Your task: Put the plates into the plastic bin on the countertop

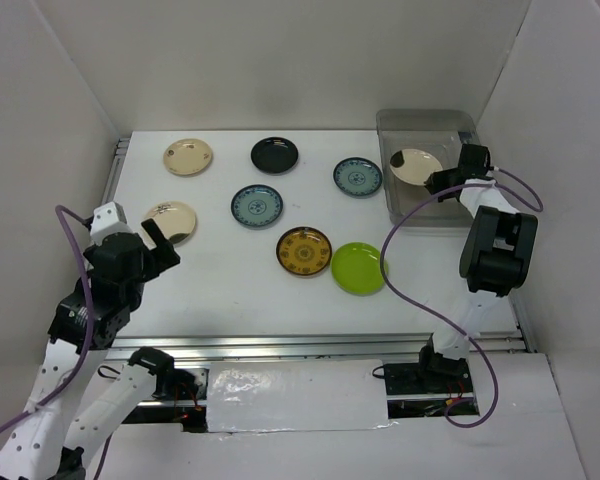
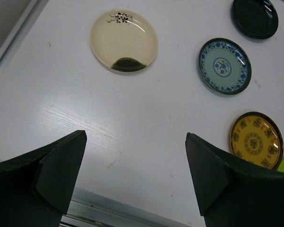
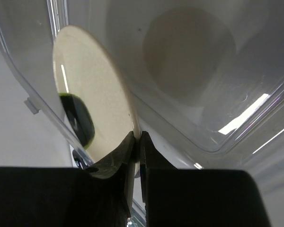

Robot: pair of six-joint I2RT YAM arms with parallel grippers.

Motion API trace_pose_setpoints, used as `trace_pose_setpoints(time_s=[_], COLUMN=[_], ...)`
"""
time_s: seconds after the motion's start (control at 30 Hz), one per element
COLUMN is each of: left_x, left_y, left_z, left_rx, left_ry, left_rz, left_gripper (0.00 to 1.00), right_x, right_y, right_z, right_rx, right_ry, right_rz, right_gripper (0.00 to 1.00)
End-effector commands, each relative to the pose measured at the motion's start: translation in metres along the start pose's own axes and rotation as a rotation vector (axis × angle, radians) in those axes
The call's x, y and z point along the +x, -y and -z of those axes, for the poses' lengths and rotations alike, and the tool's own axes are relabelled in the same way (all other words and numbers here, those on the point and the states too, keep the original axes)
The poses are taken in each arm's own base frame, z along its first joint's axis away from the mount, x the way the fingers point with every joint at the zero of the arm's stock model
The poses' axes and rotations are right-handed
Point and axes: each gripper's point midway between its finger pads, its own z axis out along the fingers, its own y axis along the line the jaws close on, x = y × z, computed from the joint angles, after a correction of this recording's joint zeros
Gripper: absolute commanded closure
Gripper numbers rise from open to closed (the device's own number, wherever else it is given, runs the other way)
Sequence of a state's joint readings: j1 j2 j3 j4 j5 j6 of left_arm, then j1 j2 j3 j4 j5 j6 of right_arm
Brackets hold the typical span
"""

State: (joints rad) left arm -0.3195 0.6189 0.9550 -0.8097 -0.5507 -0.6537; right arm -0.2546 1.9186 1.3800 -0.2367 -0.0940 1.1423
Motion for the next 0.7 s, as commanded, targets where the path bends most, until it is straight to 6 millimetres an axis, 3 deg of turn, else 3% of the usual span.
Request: trace_pose_setpoints(time_s=[0.0, 0.1, 0.13, 0.17, 0.23, 0.27, 0.33, 0.4, 0.43, 0.47, 0.53, 0.6, 0.63, 0.67], left_x=[-0.004, 0.006, 0.01, 0.013, 0.023, 0.027, 0.044, 0.053, 0.06, 0.06, 0.065, 0.068, 0.065, 0.065], left_y=[0.015, 0.02, 0.022, 0.023, 0.024, 0.025, 0.033, 0.029, 0.031, 0.026, 0.022, 0.005, 0.003, -0.01], left_z=[-0.006, -0.016, -0.02, -0.022, -0.028, -0.031, -0.038, -0.048, -0.052, -0.06, -0.076, -0.092, -0.1, -0.11], left_rx=[0.041, 0.026, 0.017, 0.012, -0.009, -0.012, 0.022, -0.019, -0.009, -0.044, -0.074, -0.167, -0.174, -0.232], left_ry=[-0.008, -0.067, -0.096, -0.115, -0.165, -0.188, -0.262, -0.306, -0.342, -0.348, -0.357, -0.352, -0.334, -0.328], left_rz=[-0.013, -0.039, -0.05, -0.058, -0.055, -0.033, -0.005, 0.079, 0.115, 0.191, 0.27, 0.386, 0.426, 0.508], left_gripper=[0.01, 0.01, 0.01, 0.01, 0.01, 0.01, 0.01, 0.01, 0.01, 0.01, 0.01, 0.01, 0.01, 0.01], right_x=[-0.023, -0.03, -0.033, -0.034, -0.034, -0.035, -0.031, -0.022, -0.02, -0.014, -0.002, 0.023, 0.032, 0.051], right_y=[-0.007, -0.003, -0.002, 0.0, 0.004, 0.0, -0.003, -0.017, -0.024, -0.041, -0.054, -0.07, -0.085, -0.081], right_z=[0.001, -0.003, -0.002, -0.004, -0.001, 0.004, 0.011, 0.029, 0.037, 0.056, 0.074, 0.101, 0.125, 0.134], right_rx=[-0.027, 0.028, 0.044, 0.056, 0.072, 0.059, 0.049, 0.001, -0.022, -0.069, -0.117, -0.178, -0.246, -0.272], right_ry=[0.048, 0.071, 0.077, 0.081, 0.085, 0.088, 0.086, 0.084, 0.094, 0.106, 0.102, 0.078, 0.082, 0.048], right_rz=[-0.059, -0.033, -0.028, -0.03, -0.033, -0.031, -0.02, 0.01, 0.028, 0.052, 0.111, 0.191, 0.229, 0.292], right_gripper=[0.88, 0.78, 0.7, 0.52, 0.42, 0.31, 0.23, 0.16, 0.0, 0.0, 0.0, 0.0, 0.0, 0.0])
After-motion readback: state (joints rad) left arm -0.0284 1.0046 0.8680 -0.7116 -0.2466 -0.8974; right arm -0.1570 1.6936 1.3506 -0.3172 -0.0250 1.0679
